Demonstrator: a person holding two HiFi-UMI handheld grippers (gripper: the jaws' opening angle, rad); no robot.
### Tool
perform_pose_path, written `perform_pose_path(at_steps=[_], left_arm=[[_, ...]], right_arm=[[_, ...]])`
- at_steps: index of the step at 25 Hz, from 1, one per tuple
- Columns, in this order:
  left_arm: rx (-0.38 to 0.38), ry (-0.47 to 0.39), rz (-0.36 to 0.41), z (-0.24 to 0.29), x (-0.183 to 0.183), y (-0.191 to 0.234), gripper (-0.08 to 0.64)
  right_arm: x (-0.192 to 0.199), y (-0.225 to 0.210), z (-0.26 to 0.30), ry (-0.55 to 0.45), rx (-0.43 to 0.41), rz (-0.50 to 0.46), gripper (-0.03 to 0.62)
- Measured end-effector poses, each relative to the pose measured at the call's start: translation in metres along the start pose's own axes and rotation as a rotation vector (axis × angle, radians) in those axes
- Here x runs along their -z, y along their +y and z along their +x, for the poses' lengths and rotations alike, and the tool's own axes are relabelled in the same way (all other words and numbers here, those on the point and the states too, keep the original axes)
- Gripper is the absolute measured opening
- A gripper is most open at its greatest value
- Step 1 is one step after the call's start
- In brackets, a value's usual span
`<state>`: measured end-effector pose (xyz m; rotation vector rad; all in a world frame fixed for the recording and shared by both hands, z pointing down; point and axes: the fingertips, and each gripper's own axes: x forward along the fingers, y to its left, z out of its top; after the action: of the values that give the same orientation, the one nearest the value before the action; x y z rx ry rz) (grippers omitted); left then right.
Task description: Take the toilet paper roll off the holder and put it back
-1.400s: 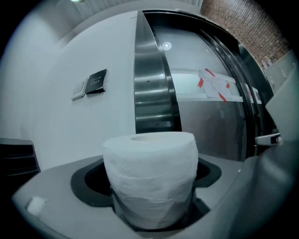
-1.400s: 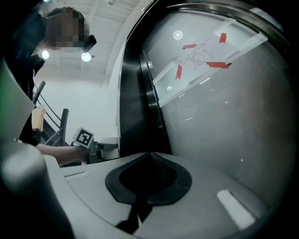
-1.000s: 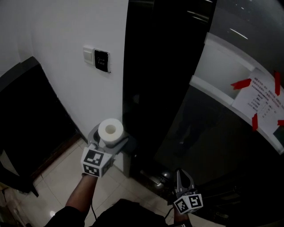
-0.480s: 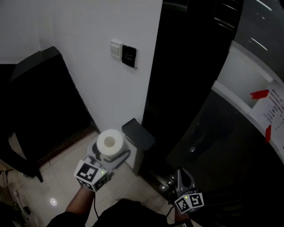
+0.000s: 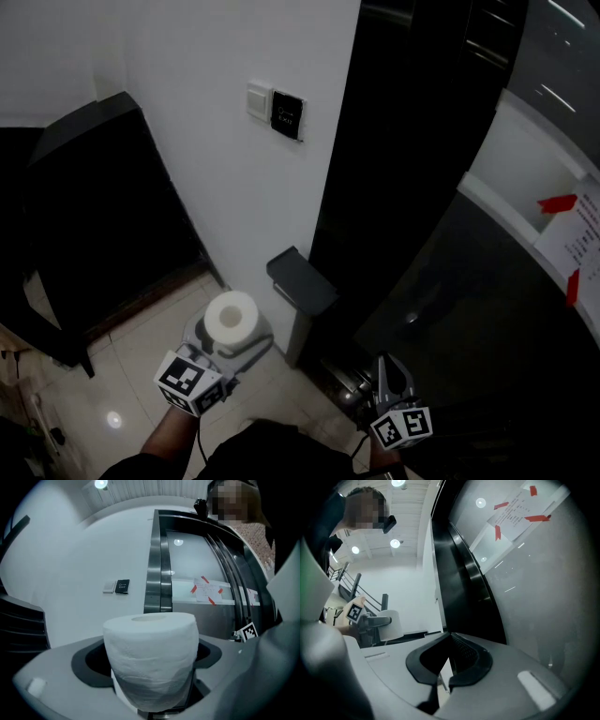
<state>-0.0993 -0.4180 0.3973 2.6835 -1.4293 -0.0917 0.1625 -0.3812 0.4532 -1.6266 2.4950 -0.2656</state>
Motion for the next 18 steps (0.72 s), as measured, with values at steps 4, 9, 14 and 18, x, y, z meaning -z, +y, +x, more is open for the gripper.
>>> perform_pose_path(at_steps=[4, 9, 14, 18], left_arm=[[-0.012, -0.014, -0.038, 0.001, 0.001, 0.007, 0.479], [-0.028, 0.019, -0.018, 0.004, 0.009, 0.014, 0.479], [-0.019, 0.028, 0.006, 0.006, 0.01, 0.012, 0.479], [0.003, 0.032, -0.021, 0.009, 0.017, 0.007, 0.479]], right_arm=[[-0.002, -0.001, -0.001, -0.003, 0.007, -0.006, 0.014], [-0.004, -0.004, -0.005, -0.003, 0.023, -0.009, 0.014], [-0.002, -0.004, -0.005, -0.001, 0.021, -0.009, 0.014], [-0.002, -0.002, -0.005, 0.003, 0.018, -0.012, 0.014]])
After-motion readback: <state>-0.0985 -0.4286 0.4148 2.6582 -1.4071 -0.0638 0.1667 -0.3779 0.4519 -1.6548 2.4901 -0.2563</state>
